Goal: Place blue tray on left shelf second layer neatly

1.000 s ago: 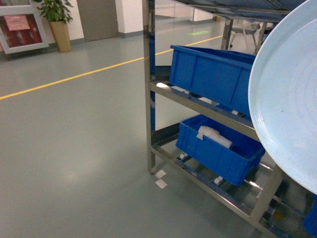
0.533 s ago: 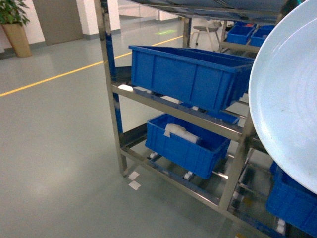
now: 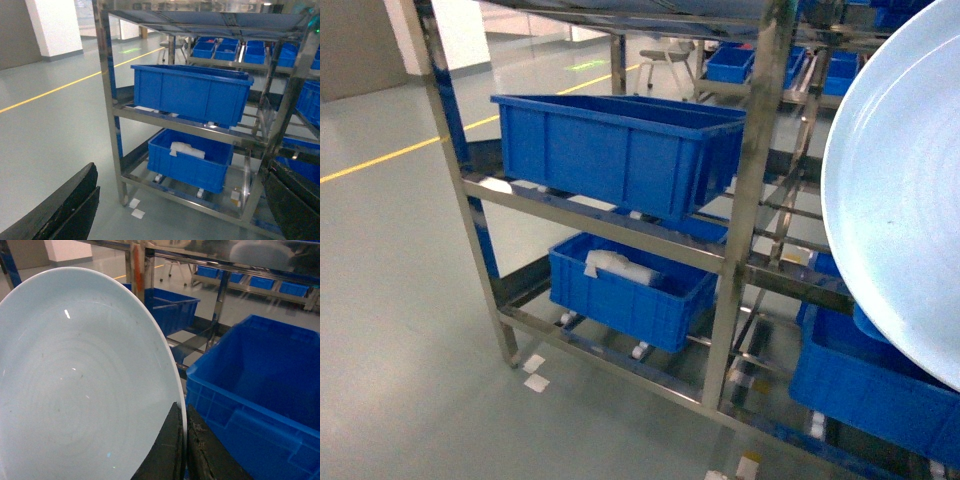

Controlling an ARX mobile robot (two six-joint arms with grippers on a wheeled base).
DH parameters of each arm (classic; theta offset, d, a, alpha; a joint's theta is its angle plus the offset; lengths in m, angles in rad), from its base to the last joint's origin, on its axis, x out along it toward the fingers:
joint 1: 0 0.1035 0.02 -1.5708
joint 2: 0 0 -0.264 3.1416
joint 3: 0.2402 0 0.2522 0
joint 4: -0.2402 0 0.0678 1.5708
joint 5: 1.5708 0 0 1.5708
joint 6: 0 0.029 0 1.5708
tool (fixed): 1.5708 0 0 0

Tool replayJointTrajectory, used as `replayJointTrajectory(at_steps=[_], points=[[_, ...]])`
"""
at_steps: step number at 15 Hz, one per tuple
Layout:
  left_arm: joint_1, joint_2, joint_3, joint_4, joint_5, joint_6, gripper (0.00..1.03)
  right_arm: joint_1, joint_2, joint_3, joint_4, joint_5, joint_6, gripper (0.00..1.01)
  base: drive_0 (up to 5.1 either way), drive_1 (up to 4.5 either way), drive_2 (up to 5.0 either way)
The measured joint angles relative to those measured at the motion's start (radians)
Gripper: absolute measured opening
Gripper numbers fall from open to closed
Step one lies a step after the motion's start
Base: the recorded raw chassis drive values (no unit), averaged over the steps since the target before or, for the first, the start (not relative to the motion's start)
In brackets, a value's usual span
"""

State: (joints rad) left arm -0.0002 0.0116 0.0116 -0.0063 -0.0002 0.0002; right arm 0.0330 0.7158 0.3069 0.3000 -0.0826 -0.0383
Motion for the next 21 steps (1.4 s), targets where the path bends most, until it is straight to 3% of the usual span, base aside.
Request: replayJointTrajectory(at_steps=[21], points=[[-0.001, 0.000, 0.000, 0.001, 0.000, 0.000, 0.98, 0.000, -0.004, 0.000, 0.000, 0.000, 0.000, 0.02, -1.7, -1.71, -1.7]])
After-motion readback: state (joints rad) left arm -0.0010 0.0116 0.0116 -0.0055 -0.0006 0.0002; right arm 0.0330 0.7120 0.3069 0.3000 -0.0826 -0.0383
